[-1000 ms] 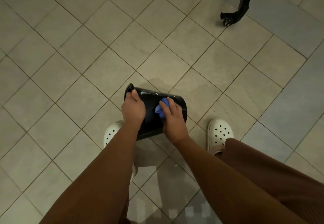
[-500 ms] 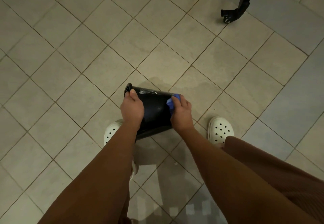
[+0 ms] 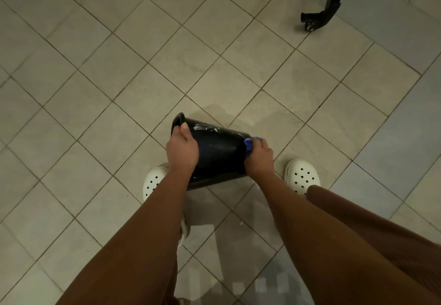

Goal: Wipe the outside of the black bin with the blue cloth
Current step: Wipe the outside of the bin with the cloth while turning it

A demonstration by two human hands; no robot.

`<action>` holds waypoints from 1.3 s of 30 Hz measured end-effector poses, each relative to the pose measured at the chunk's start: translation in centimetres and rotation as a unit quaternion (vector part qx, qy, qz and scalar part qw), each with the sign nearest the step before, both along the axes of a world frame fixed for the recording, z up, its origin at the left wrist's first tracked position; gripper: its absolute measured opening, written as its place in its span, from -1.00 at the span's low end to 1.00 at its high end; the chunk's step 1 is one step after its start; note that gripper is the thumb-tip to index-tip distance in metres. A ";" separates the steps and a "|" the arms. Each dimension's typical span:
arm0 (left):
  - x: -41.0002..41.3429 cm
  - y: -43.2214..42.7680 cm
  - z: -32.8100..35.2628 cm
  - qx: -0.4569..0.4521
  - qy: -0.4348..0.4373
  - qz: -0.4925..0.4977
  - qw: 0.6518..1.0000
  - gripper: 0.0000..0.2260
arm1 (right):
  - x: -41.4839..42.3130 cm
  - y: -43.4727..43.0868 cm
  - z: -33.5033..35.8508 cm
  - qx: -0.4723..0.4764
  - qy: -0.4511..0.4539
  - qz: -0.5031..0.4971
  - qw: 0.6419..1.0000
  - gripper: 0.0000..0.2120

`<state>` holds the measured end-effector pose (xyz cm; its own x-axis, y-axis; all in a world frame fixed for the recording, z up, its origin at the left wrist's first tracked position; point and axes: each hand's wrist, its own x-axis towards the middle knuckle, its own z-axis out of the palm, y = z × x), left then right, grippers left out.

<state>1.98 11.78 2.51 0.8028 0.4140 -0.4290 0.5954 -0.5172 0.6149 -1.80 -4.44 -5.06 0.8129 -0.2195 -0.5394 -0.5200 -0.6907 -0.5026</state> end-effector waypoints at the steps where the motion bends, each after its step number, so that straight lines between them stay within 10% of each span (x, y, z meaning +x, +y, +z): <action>1: 0.1 0.1 0.0 0.001 0.003 0.004 1.000 -0.60 | -0.5 0.4 0.2 -0.005 0.005 -0.007 1.000 -0.48; 9: 0.2 0.4 -0.2 -0.003 0.005 0.005 1.000 -0.60 | 0.1 1.7 0.3 -0.031 -0.063 0.116 0.991 -0.32; 15: 0.5 0.8 -0.5 0.000 0.016 0.016 1.000 -0.57 | -1.6 1.6 0.2 0.003 0.015 -0.029 0.999 -0.45; 21: 0.6 0.5 -0.3 -0.015 0.014 0.016 1.000 -0.58 | -1.2 1.7 0.2 -0.037 -0.089 0.112 0.989 -0.35; 26: 0.6 0.2 -0.4 -0.035 0.008 0.017 0.999 -0.61 | -1.4 1.1 0.6 0.071 0.045 -0.134 0.987 -0.56; 29: 0.8 0.3 -0.1 -0.037 0.015 0.003 0.999 -0.60 | -0.6 1.4 1.5 0.213 0.154 -0.320 0.910 -0.91; 33: 0.7 0.1 0.0 -0.019 0.014 -0.039 0.999 -0.61 | 0.3 0.9 2.6 0.319 0.253 -0.345 0.846 -0.72; 39: 0.3 0.2 -0.2 -0.023 0.002 0.012 1.000 -0.61 | 0.6 0.7 0.9 0.018 0.024 -0.055 0.998 -0.67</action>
<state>2.33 12.02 2.28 0.7911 0.4134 -0.4508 0.6097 -0.4730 0.6361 -1.18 -3.69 -4.12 0.7579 -0.2856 -0.5866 -0.6158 -0.6101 -0.4986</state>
